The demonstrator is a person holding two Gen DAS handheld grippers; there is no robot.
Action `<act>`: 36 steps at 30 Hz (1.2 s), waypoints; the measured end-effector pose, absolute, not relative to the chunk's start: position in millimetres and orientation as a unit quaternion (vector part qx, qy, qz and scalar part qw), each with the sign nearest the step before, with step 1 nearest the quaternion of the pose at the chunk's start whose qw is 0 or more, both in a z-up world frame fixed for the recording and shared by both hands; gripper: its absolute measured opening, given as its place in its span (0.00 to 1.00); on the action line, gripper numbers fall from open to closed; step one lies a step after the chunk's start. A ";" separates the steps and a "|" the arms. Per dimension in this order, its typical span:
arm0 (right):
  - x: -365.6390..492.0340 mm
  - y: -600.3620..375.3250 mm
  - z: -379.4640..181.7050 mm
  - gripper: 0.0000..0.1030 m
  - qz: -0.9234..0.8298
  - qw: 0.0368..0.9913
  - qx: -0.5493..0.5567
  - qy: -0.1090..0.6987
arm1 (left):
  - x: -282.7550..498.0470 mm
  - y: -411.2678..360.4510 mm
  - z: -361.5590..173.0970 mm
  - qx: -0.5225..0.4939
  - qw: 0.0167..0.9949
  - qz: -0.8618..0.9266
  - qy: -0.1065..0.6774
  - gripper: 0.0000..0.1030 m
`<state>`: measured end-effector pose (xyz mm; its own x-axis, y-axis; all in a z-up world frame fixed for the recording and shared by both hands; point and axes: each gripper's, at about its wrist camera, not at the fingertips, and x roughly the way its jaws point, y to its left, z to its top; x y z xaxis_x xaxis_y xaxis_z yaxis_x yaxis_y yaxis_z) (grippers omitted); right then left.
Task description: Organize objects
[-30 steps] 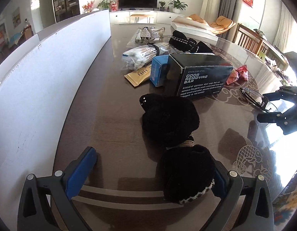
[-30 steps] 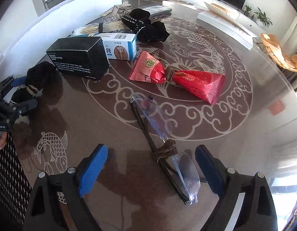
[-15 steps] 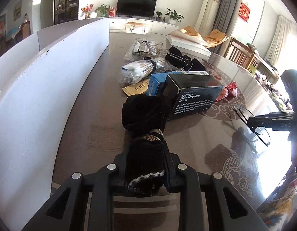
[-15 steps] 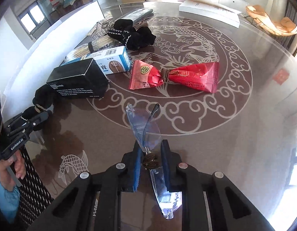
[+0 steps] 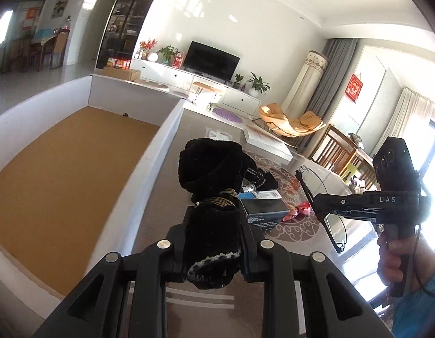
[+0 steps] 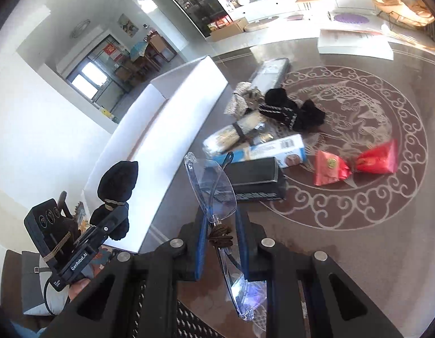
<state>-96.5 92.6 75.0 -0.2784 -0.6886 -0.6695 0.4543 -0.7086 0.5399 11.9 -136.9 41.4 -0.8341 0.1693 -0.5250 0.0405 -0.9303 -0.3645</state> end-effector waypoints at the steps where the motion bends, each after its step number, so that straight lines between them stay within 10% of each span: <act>1: -97.1 72.3 82.5 0.20 -0.785 0.380 0.472 -0.129 | 14.3 -152.1 48.0 -0.285 0.015 0.940 -0.186 0.25; 17: -90.2 -175.7 54.1 0.24 -0.764 0.452 0.456 -0.066 | 11.9 -269.4 16.0 -0.384 -0.175 0.897 -0.130 0.27; 20: -88.3 -176.4 39.4 0.51 -0.763 0.450 0.457 -0.076 | 8.4 -267.9 12.5 -0.389 -0.187 0.894 -0.125 0.44; 24: -77.3 -154.0 56.7 0.75 -0.794 0.443 0.413 -0.061 | 12.8 -251.0 22.6 -0.362 -0.216 0.902 -0.088 0.99; 36: -44.1 55.6 14.7 0.96 -0.894 0.259 0.358 0.078 | 26.7 -104.9 51.6 -0.334 0.029 0.937 -0.095 1.00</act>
